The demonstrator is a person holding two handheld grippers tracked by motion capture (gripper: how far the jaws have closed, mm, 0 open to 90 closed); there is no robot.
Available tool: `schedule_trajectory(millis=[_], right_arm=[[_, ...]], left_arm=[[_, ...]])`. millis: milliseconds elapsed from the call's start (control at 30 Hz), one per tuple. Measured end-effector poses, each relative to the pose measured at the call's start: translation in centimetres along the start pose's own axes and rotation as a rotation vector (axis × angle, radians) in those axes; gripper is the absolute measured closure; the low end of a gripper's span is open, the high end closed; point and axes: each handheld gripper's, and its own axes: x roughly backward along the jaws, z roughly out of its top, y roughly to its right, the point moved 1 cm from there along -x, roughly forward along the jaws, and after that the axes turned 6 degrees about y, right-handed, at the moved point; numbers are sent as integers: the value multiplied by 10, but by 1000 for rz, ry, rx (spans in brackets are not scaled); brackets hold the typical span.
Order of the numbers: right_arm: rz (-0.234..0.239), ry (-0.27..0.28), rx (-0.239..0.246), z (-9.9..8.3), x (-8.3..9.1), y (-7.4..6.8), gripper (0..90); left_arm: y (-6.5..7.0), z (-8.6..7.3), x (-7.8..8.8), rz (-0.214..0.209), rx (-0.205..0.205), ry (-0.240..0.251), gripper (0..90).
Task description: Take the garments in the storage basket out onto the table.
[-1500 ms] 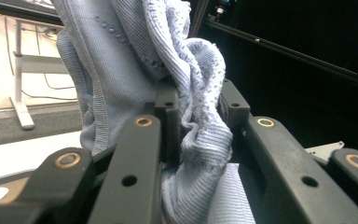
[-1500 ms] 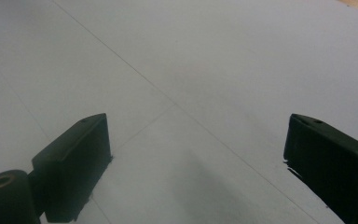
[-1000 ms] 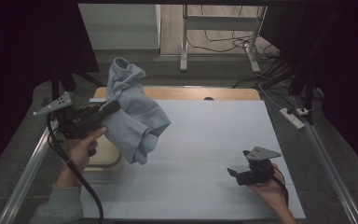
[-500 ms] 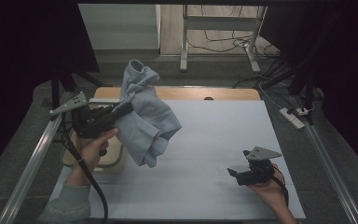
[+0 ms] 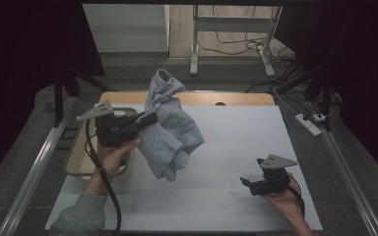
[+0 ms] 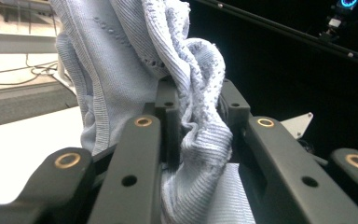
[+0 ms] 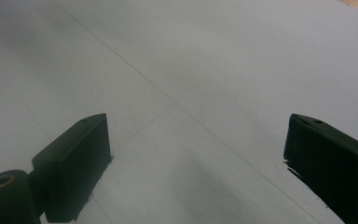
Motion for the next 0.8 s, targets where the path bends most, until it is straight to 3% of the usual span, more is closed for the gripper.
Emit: schedule_trajectory(millis=[367,700,800], right_arm=[[-3,0,1,0,0,0,69],[0,1,-1,0,0,0,68],[2,0,5,0,0,0,68]], left_arm=[[8,-17,-35,-48,0,-76,746],[13,-28,-57,-76,4,-117,746],[14,-39,-67,-80,9,-138,746]])
